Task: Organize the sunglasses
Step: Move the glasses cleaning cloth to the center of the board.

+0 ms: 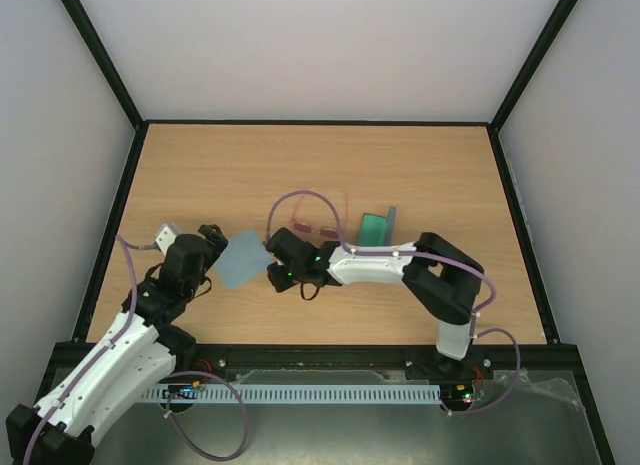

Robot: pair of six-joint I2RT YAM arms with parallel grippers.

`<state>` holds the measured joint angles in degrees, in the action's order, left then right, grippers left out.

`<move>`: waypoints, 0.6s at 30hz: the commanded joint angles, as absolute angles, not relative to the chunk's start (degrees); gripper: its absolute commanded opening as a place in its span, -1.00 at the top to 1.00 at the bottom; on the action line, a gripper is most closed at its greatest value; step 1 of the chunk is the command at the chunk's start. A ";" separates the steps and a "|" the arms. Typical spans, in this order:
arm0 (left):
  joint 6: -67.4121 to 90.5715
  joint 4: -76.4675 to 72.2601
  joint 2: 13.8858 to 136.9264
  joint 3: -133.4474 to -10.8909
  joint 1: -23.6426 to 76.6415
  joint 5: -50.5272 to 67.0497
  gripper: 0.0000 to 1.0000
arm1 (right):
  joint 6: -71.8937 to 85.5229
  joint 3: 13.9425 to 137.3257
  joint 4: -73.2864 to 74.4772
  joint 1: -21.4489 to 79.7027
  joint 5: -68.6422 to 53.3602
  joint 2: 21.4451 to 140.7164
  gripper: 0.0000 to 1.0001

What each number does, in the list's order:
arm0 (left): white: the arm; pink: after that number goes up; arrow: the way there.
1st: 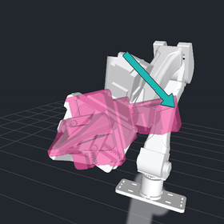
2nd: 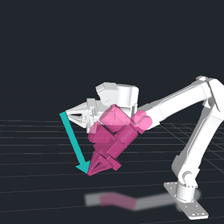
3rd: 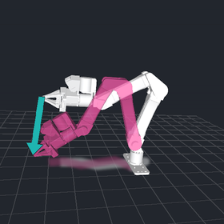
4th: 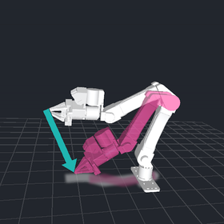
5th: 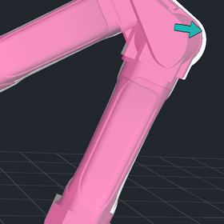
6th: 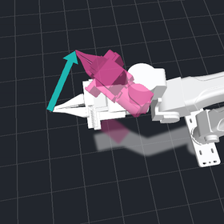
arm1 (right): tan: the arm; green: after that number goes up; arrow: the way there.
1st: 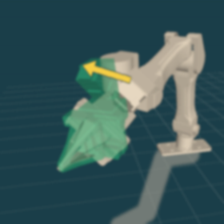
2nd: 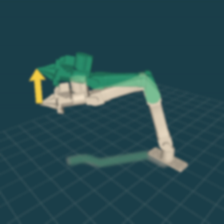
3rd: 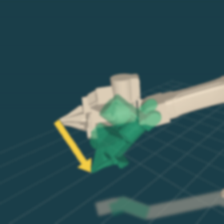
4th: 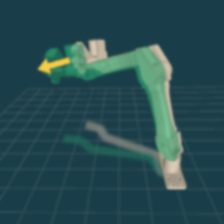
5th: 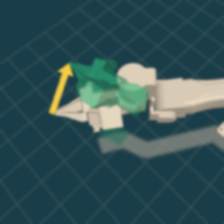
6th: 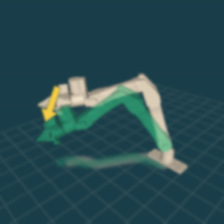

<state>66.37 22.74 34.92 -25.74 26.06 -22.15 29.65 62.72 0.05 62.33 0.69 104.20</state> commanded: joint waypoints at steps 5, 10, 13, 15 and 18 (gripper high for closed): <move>64.09 27.65 29.23 -29.89 25.75 -23.22 -0.99 | 26.80 74.03 -0.87 63.19 6.18 112.79 0.45; 62.75 28.17 27.25 -30.47 25.75 -23.77 -0.99 | 26.22 78.81 0.59 63.24 7.81 117.73 0.46; 62.22 28.02 27.56 -30.27 25.75 -23.53 -0.99 | 26.02 81.46 1.44 63.11 8.20 120.49 0.49; 61.99 27.78 27.89 -30.07 25.75 -22.90 -0.99 | 26.29 82.46 1.95 63.02 8.76 121.70 0.53; 61.81 27.57 27.99 -29.56 25.75 -22.22 -0.99 | 26.59 81.90 1.45 62.74 9.08 122.04 0.53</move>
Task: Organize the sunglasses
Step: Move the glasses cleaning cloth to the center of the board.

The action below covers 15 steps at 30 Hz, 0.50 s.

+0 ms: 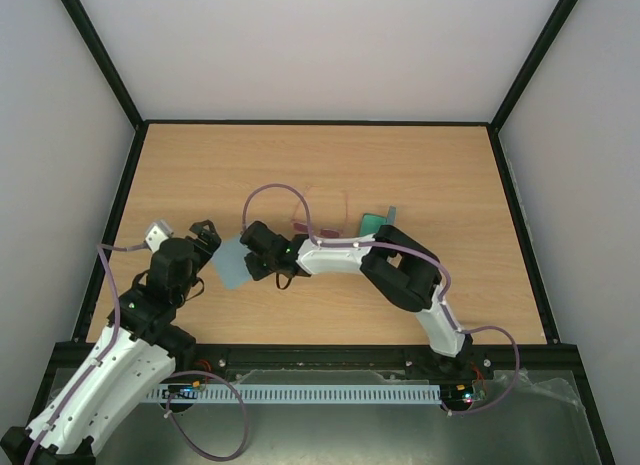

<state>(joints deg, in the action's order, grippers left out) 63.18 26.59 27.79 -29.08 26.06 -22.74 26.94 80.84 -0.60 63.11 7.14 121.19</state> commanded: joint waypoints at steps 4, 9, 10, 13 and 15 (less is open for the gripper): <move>61.71 26.87 27.78 -28.69 25.75 -21.57 -0.99 | 26.91 80.61 2.18 62.58 9.74 121.88 0.54; 61.70 26.16 27.77 -28.00 25.74 -20.48 -0.99 | 28.30 75.82 1.00 62.65 10.01 119.91 0.54; 61.70 26.11 27.71 -27.88 25.75 -20.28 -0.99 | 28.52 74.80 0.79 62.68 10.06 119.46 0.55; 61.78 25.77 27.46 -27.36 25.75 -19.59 -0.99 | 29.35 70.94 -0.43 62.74 10.02 117.33 0.55; 61.83 25.52 27.13 -26.82 25.75 -19.11 -0.99 | 29.97 68.05 -1.22 62.88 10.10 115.46 0.55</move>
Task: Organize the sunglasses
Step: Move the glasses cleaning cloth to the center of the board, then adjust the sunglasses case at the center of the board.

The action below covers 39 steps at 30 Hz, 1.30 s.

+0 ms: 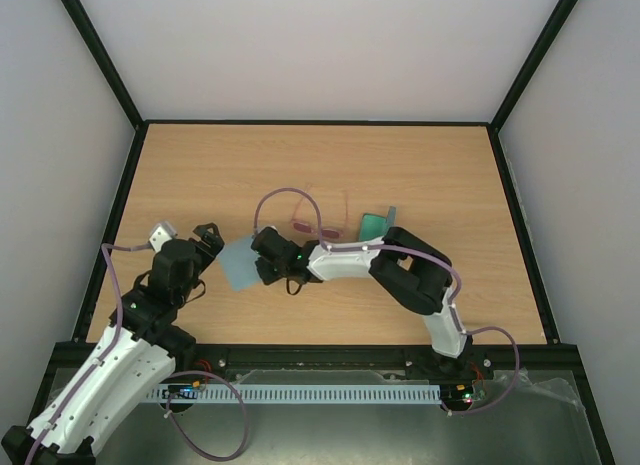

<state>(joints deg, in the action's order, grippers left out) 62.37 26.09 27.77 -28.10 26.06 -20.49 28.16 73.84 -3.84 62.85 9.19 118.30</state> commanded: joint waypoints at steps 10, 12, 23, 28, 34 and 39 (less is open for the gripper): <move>61.90 23.98 26.81 -25.64 25.75 -16.85 -0.99 | 34.39 52.23 -3.53 65.12 11.41 103.60 0.56; 61.88 23.64 26.87 -25.33 25.75 -16.51 -0.99 | 35.42 49.65 -3.69 65.50 11.60 101.00 0.51; 61.38 22.21 27.33 -24.56 25.75 -16.04 -0.99 | 36.81 46.95 7.88 63.90 24.09 77.35 -0.17; 60.82 20.91 28.20 -24.44 25.75 -15.84 -0.99 | 40.21 40.76 9.37 55.96 21.15 74.27 -0.04; 60.09 18.45 30.37 -23.70 25.71 -14.77 -0.99 | 40.90 36.03 9.29 50.86 21.01 74.80 0.05; 59.64 17.26 31.52 -23.38 25.75 -14.35 -0.99 | 40.43 35.48 12.65 45.51 22.96 76.75 0.12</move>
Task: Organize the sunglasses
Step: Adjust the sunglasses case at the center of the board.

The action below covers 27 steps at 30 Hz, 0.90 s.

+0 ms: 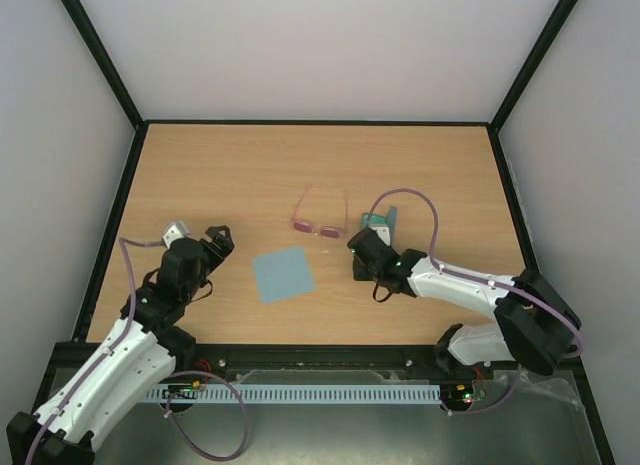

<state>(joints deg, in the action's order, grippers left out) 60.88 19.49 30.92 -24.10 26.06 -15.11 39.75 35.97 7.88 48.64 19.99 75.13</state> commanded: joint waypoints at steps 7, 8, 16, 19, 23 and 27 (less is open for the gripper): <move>59.02 15.59 32.36 -22.82 25.75 -14.11 -0.99 | 39.38 38.78 16.67 41.26 28.86 82.12 0.23; 58.89 15.44 32.50 -22.80 25.75 -14.07 -0.99 | 39.05 39.47 17.03 41.02 29.48 82.64 0.24; 58.14 15.29 32.79 -22.74 25.75 -14.49 -0.99 | 36.69 46.35 19.15 40.75 37.80 88.80 0.32; 58.14 15.19 32.70 -22.61 25.75 -14.58 -0.99 | 34.31 49.57 20.24 40.39 40.76 91.42 0.37; 57.94 15.20 32.70 -22.68 25.75 -14.66 -0.99 | 32.65 50.93 18.39 40.39 36.94 90.29 0.39; 57.81 15.29 32.65 -22.96 25.75 -14.84 -0.99 | 30.12 49.72 14.63 40.38 30.50 85.34 0.28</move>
<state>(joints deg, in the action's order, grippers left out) 58.87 16.14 32.82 -23.27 26.04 -14.50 33.19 49.89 16.01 40.56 34.63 89.95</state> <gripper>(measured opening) 0.995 0.340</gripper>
